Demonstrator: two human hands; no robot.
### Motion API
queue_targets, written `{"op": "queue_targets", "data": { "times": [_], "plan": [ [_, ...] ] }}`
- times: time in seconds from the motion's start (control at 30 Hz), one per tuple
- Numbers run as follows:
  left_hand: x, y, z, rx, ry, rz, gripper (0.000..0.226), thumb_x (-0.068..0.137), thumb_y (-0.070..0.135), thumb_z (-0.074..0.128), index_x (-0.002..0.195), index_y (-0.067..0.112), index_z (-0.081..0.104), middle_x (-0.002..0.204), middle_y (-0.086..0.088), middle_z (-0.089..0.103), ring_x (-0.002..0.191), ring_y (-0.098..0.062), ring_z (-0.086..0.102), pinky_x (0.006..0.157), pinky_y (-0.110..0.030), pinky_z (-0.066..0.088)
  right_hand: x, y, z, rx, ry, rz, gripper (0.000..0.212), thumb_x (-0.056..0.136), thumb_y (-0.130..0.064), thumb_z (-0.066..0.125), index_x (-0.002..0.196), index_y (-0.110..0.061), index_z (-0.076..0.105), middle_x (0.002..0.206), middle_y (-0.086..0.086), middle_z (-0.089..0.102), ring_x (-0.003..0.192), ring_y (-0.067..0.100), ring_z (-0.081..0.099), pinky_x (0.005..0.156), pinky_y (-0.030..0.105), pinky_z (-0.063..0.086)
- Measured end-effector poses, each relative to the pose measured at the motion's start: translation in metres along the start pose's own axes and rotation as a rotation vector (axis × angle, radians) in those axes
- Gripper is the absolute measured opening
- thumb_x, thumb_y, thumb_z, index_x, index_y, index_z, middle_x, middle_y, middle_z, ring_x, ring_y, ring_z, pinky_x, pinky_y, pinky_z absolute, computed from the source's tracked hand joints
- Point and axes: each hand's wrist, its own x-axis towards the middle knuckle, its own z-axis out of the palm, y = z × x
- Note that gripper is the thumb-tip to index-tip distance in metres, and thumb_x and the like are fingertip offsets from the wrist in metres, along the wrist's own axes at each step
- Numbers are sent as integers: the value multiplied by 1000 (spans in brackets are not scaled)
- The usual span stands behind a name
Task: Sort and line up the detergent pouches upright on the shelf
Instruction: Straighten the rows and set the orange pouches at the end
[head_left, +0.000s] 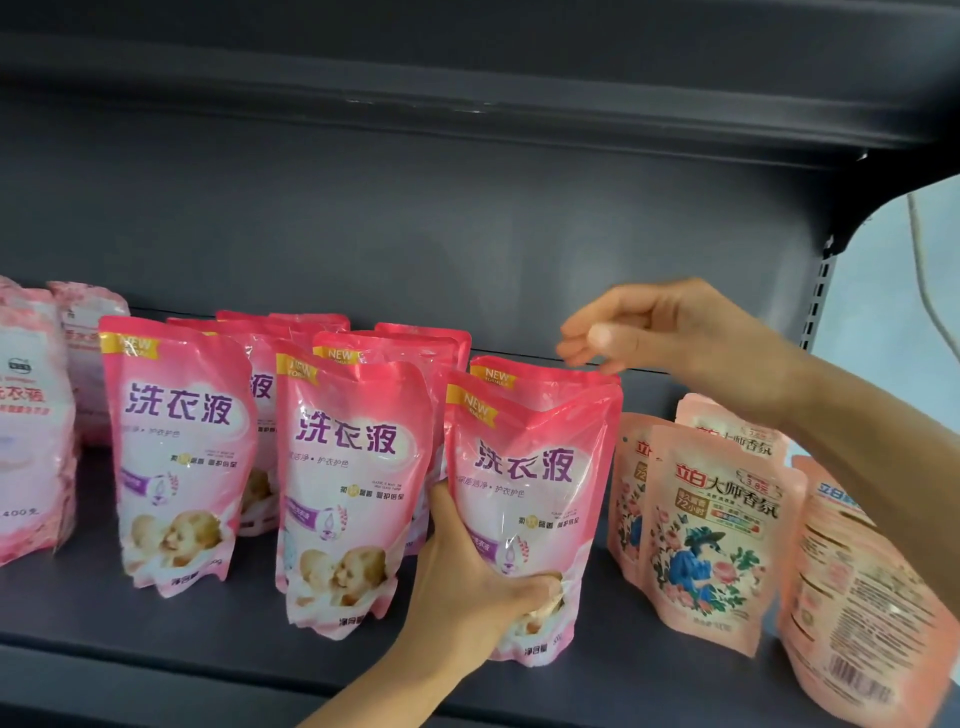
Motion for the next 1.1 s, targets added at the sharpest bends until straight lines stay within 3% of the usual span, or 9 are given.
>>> {"op": "queue_targets", "data": {
  "times": [0.07,0.13,0.23,0.3,0.43,0.63,0.73,0.87,1.1],
  "plan": [
    [-2,0,0,-28,-4,27,111,45,25,87,132,31,19,113,22,51,103,6,54,80,-5,44,-10,2,15,-174,-41,47,31,70,-38,74,94,-18,71,93,-2,74,88,8,69,86,24,54],
    [-6,-5,1,-61,0,37,111,40,29,88,129,34,21,114,18,56,105,1,58,87,-15,49,-11,12,30,-377,38,58,17,73,-36,74,83,-22,72,78,-14,71,73,-3,65,73,17,51],
    [-15,-9,3,-24,-2,27,106,40,32,85,119,53,18,101,11,62,88,-6,65,80,-26,56,-11,26,46,-315,244,78,17,81,-28,70,65,-23,67,53,-15,62,48,-2,54,52,12,41],
    [-18,-9,3,13,-4,27,104,42,29,85,103,69,11,98,12,60,86,-2,62,76,-25,57,-10,31,51,-265,370,107,23,85,-26,67,63,-18,66,56,-7,65,51,8,57,54,25,48],
    [-15,-11,1,75,-6,44,105,42,36,83,106,65,5,113,16,54,102,-3,57,83,-28,55,-6,37,59,-212,538,157,26,89,-25,63,67,-10,64,68,12,67,62,32,60,60,36,51],
    [-15,-19,-1,58,-26,18,118,40,37,85,105,74,-6,104,6,62,95,-9,63,77,-32,58,-6,38,73,-238,638,136,26,87,-28,65,64,-17,61,57,0,61,45,5,48,44,15,38],
    [-16,-21,-2,44,-67,30,114,42,32,86,109,68,2,103,13,59,92,-6,61,76,-31,58,-6,40,76,-190,679,157,18,85,-29,67,72,-17,65,64,-1,66,54,11,57,51,25,46],
    [-17,-23,-3,-1,-114,8,113,41,28,82,121,60,8,78,7,50,67,-10,50,67,-34,58,-6,41,77,-183,715,164,19,86,-29,66,69,-19,63,64,1,67,58,20,62,54,30,50],
    [-17,-21,-5,-11,-124,28,112,42,27,82,125,53,11,80,9,53,65,-6,52,60,-21,50,-7,40,79,-199,689,178,16,88,-28,63,76,-19,63,66,0,66,58,18,62,52,31,48]
  ]
}}
